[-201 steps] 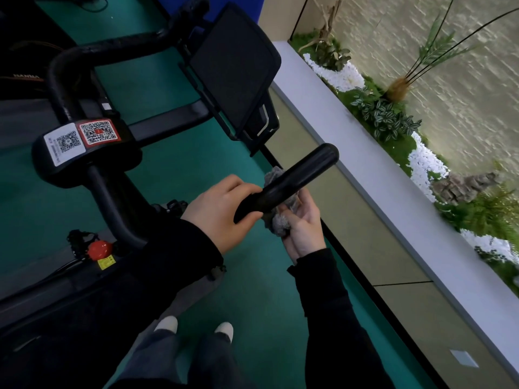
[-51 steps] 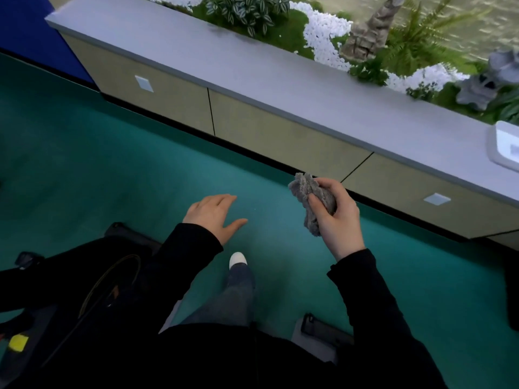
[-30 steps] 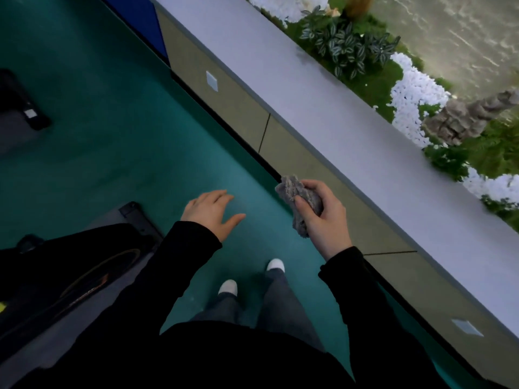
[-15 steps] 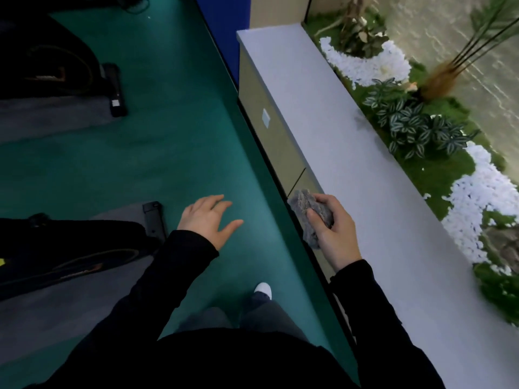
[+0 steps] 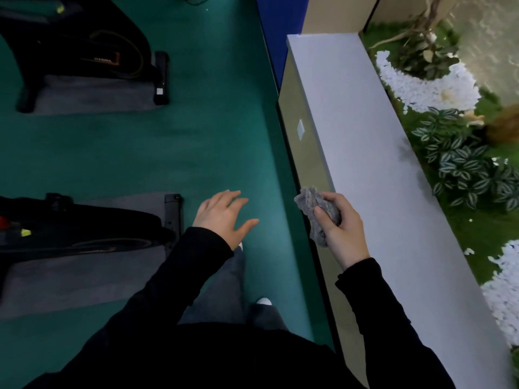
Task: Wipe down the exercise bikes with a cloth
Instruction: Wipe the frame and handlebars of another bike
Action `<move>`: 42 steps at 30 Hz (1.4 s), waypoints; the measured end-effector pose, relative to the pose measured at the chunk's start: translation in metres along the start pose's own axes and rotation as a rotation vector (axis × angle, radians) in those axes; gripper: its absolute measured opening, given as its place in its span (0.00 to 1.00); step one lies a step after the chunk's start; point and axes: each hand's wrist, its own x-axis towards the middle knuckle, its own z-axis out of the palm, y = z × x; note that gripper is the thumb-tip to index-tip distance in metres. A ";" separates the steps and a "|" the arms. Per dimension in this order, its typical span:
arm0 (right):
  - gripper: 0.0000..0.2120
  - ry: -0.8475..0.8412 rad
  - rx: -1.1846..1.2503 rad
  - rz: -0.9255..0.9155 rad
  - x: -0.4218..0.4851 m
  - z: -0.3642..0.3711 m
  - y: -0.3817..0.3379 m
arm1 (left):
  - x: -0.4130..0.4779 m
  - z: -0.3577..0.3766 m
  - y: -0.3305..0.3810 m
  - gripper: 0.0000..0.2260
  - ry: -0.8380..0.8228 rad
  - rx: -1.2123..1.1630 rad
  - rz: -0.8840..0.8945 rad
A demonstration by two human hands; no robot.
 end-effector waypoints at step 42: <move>0.09 -0.588 -0.116 -0.284 0.476 0.203 -0.162 | 0.333 -0.131 -0.165 0.26 0.241 -0.117 -0.617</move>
